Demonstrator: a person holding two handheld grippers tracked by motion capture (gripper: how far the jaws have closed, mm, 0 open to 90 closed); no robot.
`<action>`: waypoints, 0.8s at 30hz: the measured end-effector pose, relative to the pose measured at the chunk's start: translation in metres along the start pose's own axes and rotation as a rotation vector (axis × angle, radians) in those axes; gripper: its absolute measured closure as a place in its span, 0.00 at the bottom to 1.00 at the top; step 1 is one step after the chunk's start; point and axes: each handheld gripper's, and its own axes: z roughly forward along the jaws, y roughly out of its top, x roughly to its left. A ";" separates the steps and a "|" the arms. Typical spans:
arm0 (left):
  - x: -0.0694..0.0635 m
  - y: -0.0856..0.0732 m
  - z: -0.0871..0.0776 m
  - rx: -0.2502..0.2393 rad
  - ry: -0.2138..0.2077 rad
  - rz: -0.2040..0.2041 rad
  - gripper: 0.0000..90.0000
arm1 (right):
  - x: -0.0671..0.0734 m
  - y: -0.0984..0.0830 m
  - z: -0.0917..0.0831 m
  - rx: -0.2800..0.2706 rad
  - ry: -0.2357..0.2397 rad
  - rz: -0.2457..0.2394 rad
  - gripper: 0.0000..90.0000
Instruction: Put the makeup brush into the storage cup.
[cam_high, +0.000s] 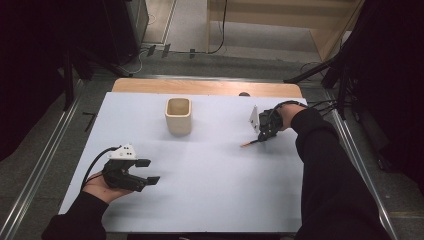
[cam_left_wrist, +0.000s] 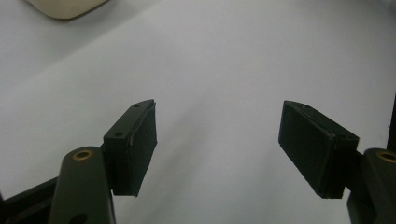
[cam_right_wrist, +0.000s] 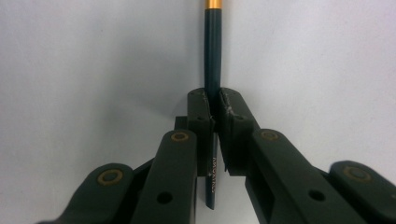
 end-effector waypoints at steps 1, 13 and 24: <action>0.000 0.000 0.000 0.000 -0.003 0.003 0.32 | 0.000 0.000 -0.001 -0.004 -0.006 0.000 0.95; -0.001 0.001 0.000 -0.003 -0.002 0.005 0.32 | 0.009 -0.004 -0.024 -0.087 0.017 0.183 0.95; 0.000 0.001 -0.002 -0.013 -0.001 -0.002 0.32 | 0.022 0.006 -0.033 -0.178 0.060 0.441 0.95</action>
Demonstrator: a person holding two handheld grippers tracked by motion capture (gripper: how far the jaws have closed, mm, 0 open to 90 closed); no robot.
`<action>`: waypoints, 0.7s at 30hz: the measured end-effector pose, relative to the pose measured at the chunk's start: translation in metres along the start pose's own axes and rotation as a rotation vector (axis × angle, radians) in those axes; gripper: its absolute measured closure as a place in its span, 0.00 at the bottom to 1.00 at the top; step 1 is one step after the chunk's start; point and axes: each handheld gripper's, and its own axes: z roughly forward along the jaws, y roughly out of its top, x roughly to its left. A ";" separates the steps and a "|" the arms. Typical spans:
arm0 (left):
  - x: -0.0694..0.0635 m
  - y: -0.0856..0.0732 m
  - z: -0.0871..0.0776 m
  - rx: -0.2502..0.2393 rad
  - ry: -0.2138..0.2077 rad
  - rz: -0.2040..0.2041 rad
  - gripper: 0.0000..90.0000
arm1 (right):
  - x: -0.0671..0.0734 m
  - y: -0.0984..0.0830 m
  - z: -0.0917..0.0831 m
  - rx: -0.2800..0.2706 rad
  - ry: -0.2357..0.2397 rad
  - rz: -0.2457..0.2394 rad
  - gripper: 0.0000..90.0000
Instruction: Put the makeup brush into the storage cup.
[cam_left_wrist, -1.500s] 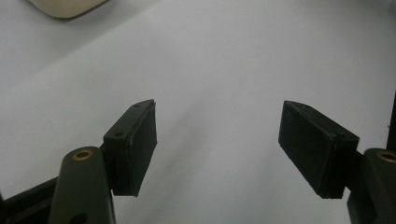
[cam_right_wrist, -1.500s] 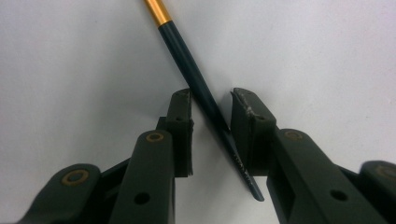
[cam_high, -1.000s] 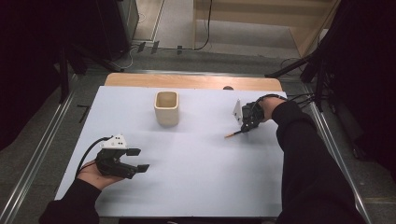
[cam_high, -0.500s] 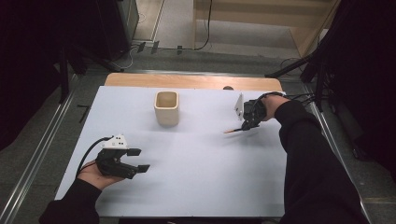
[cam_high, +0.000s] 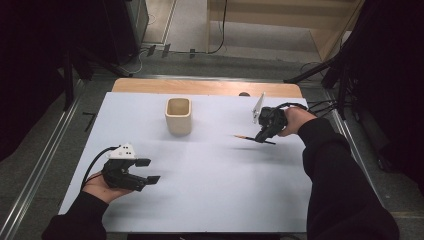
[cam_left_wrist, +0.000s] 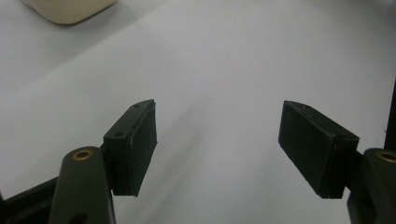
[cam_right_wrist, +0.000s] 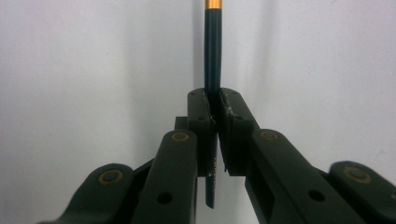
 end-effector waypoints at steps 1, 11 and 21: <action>0.000 0.000 0.000 -0.001 0.000 0.000 0.32 | 0.002 0.000 -0.001 -0.013 0.000 0.022 0.95; 0.002 0.001 0.001 -0.006 -0.015 -0.014 0.32 | 0.020 -0.003 -0.011 -0.104 0.037 0.114 0.95; 0.003 0.002 0.001 -0.002 -0.023 -0.029 0.32 | 0.030 -0.004 -0.014 -0.200 0.040 0.262 0.95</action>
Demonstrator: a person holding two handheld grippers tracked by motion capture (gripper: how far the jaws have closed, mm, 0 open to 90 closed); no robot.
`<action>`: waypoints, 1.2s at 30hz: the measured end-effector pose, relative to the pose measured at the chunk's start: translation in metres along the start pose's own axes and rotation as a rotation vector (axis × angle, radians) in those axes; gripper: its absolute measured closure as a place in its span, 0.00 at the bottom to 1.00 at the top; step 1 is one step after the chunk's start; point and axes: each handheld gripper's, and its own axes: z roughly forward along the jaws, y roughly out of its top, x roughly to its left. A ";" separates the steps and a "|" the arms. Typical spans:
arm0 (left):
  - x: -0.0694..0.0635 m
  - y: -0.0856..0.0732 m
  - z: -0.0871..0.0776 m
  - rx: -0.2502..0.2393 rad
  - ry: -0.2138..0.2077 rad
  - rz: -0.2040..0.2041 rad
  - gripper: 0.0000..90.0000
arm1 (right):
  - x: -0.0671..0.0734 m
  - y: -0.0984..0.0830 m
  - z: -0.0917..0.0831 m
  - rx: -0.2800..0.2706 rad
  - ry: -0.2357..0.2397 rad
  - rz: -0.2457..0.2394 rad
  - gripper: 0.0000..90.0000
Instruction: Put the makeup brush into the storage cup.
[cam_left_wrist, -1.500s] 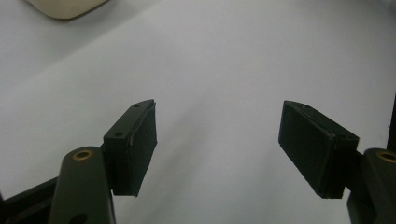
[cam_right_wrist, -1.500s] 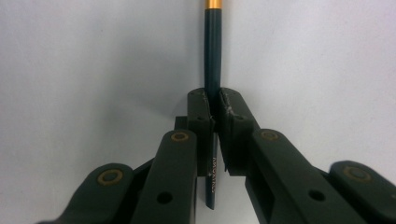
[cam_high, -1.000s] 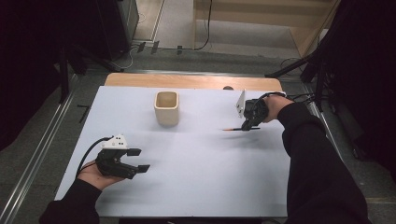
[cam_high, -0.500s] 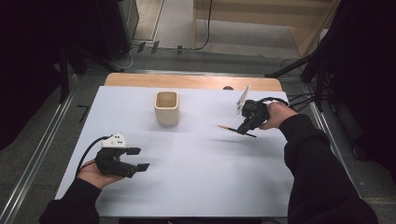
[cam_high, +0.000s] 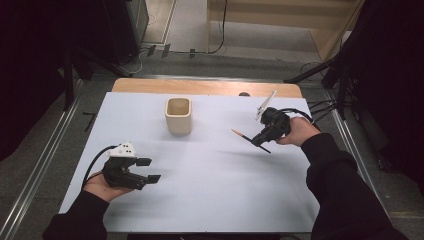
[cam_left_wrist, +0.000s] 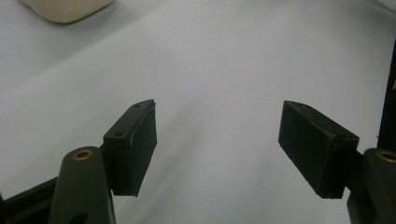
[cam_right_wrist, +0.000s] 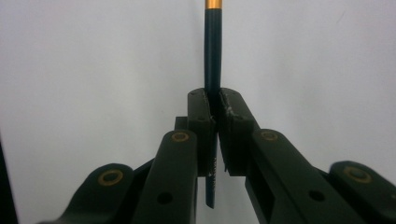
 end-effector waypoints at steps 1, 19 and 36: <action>0.001 0.000 0.001 -0.002 0.000 -0.006 0.32 | 0.001 0.000 0.000 -0.015 0.005 0.008 0.95; 0.002 0.008 0.004 -0.029 -0.027 -0.078 0.31 | 0.032 0.001 0.012 -0.106 0.002 0.185 0.95; 0.002 0.018 0.004 -0.070 -0.040 -0.132 0.32 | 0.065 0.003 0.018 -0.285 -0.036 0.336 0.95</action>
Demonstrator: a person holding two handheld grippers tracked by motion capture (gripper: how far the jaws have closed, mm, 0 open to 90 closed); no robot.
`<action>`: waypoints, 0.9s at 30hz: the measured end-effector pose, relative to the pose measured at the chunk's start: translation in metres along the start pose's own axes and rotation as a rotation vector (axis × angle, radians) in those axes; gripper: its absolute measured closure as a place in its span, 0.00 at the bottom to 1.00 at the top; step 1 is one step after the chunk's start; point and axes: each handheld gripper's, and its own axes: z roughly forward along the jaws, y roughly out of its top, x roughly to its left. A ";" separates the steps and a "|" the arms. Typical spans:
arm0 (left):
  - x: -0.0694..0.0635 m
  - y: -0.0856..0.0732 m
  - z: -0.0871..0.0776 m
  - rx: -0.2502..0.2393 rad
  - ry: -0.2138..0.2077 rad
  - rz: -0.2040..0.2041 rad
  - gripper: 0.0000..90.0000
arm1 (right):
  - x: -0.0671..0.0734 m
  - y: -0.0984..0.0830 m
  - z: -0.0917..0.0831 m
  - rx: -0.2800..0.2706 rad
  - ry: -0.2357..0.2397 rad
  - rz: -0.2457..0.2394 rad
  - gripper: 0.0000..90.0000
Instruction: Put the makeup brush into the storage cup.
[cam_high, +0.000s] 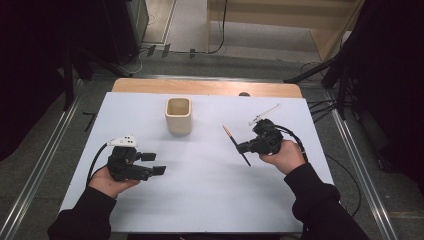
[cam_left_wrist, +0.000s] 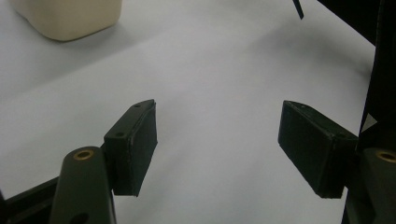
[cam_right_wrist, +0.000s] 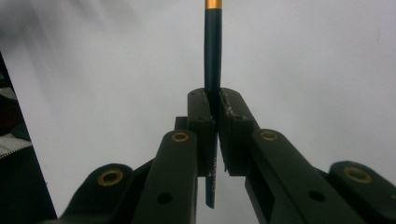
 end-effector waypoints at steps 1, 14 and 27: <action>0.000 0.001 0.000 0.000 0.001 -0.004 0.32 | 0.002 -0.001 0.001 -0.008 -0.002 0.004 0.95; -0.006 0.011 0.003 -0.014 -0.007 -0.011 0.34 | 0.030 -0.012 0.007 -0.156 -0.011 0.070 0.95; -0.007 0.021 0.005 -0.015 -0.017 -0.012 0.35 | 0.041 -0.022 0.023 -0.187 0.032 0.105 0.95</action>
